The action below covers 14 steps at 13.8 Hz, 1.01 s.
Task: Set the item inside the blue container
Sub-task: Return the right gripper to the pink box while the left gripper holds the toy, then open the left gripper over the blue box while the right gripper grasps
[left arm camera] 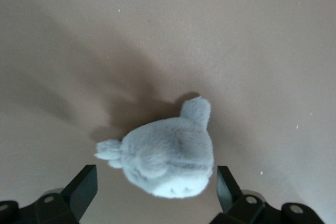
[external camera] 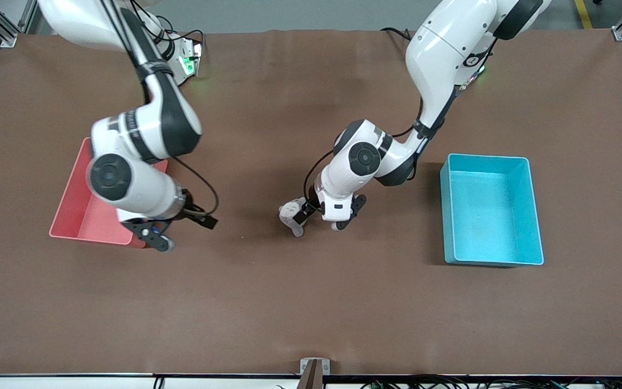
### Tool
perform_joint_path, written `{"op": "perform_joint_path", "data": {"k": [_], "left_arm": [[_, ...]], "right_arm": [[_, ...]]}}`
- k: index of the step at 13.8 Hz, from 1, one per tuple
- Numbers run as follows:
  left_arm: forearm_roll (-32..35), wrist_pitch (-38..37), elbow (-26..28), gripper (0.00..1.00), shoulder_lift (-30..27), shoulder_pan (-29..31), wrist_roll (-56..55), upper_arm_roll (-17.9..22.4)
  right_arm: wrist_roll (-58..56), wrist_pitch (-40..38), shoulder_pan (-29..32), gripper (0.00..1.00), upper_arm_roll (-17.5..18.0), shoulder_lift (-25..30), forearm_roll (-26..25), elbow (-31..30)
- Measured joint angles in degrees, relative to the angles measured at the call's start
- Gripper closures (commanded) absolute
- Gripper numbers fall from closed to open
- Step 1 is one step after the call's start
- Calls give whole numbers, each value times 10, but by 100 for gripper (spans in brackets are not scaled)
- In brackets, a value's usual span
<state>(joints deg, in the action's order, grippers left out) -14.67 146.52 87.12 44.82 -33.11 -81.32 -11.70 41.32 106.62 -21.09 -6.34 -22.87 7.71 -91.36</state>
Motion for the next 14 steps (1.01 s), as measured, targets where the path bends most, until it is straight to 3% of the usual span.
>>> {"op": "perform_joint_path", "data": {"k": [3,6,7,10,13,14], "left_arm": [[0,60,0,0,19,-10,-37,0],[0,88,0,0,33,-17,-47,1],[0,92,0,5,37,-18,-49,1],[0,118,0,42,47,-27,-52,1],[0,129,0,94,52,-30,-53,1],[0,130,-1,100,52,-30,-53,3]], "right_arm": [[-135,20,86,0,-2,56,0,-89],[-242,106,158,0,-1,100,0,-211],[-269,136,176,0,-1,109,0,-251],[-335,206,218,0,-1,114,0,-331],[-346,251,230,0,1,114,3,-380],[-347,258,230,0,2,114,4,-393]]}}
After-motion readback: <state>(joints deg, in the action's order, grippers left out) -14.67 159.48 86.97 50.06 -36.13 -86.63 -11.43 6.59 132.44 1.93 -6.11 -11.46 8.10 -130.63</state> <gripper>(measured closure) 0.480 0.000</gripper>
